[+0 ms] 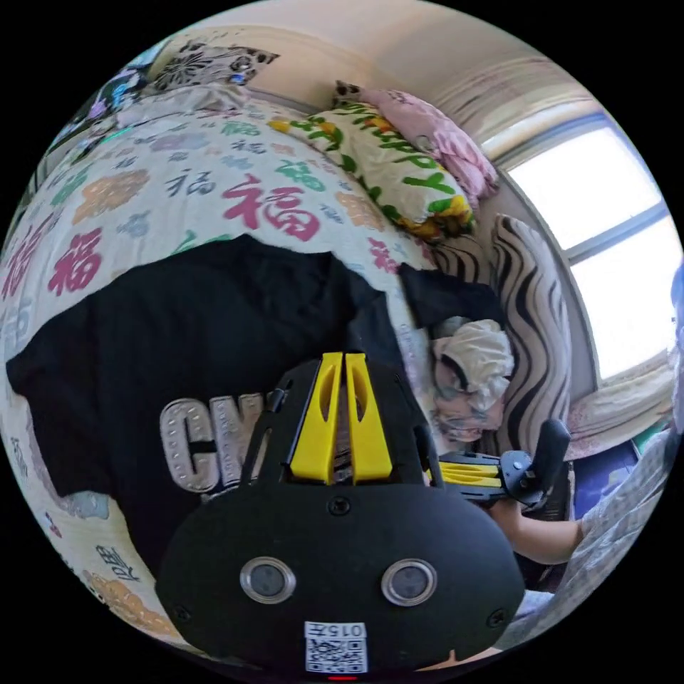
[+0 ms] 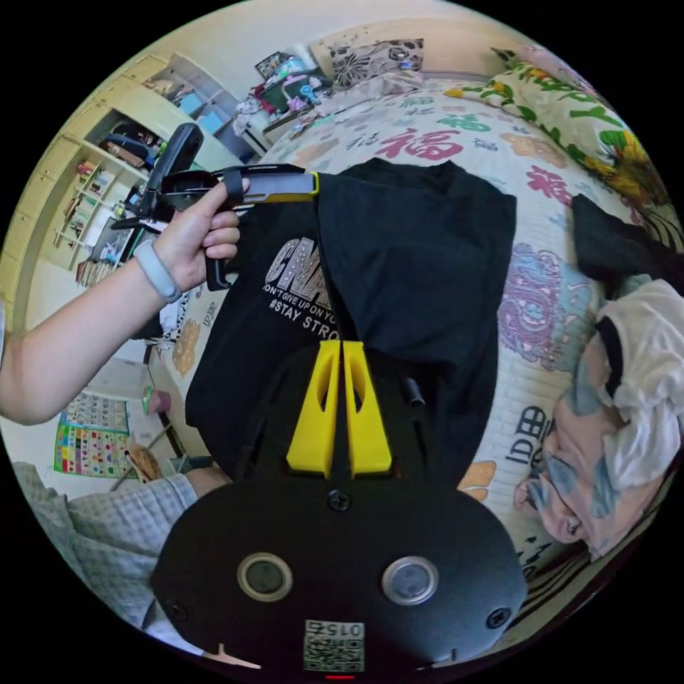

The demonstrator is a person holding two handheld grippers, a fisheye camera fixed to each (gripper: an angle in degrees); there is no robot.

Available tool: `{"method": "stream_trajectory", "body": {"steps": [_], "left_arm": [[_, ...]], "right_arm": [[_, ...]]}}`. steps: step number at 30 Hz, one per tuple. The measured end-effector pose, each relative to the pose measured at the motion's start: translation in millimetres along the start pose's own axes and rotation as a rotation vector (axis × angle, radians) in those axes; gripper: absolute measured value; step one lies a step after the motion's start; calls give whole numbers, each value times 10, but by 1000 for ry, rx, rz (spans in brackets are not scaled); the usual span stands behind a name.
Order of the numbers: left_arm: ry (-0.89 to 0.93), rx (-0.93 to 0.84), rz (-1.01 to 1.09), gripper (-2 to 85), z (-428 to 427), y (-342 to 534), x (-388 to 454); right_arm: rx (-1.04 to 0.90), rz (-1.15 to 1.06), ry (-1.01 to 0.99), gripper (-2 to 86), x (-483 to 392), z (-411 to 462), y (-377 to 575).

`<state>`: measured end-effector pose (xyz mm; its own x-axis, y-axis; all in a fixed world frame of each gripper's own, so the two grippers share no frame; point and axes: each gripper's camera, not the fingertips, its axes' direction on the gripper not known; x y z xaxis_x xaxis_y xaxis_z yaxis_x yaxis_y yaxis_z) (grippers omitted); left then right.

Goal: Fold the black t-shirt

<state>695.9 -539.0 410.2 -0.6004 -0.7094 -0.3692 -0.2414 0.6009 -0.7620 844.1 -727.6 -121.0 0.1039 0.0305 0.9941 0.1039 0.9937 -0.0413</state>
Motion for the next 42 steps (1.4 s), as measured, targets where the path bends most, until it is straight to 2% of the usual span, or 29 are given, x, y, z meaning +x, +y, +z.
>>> {"method": "stream_trajectory", "body": {"steps": [2,4,8,11,14,18,21,24,27,31,33,38,40,42], "left_arm": [[-89,-72,-71,-2,178,74,-429],[-89,-112,-159,3,222,105,-688],[-63,31,-199,29,-181,30,-764],[25,51,-104,70,-197,-321,-524],[89,-21,6,100,131,-813,-176],[81,-150,60,99,682,-1287,137],[32,-240,100,66,1020,-1510,371],[-8,-294,119,22,1157,-1640,537],[120,-204,157,14,1012,-1755,729],[-11,-269,226,32,1021,-1851,1025],[-8,-261,218,50,875,-1858,1031],[56,-74,72,60,-389,-1534,844],[61,-79,68,53,-665,-1287,803],[-52,-121,66,43,-800,-1064,745]], "right_arm": [[-71,-17,-3,10,-42,260,-99],[-96,-7,1,25,-43,333,-162],[-10,107,117,58,202,139,-189],[-40,169,231,91,443,225,-256],[-154,142,215,119,476,542,-431],[-159,166,341,57,465,831,-615],[-88,249,280,19,597,817,-683],[-49,299,350,12,754,763,-702],[-28,317,354,12,899,764,-765],[-88,287,335,23,992,1000,-919],[-94,285,346,40,1003,1084,-1008],[32,306,320,15,935,952,-1116],[98,258,241,3,848,950,-1229],[82,174,127,-3,738,1179,-1491]]}}
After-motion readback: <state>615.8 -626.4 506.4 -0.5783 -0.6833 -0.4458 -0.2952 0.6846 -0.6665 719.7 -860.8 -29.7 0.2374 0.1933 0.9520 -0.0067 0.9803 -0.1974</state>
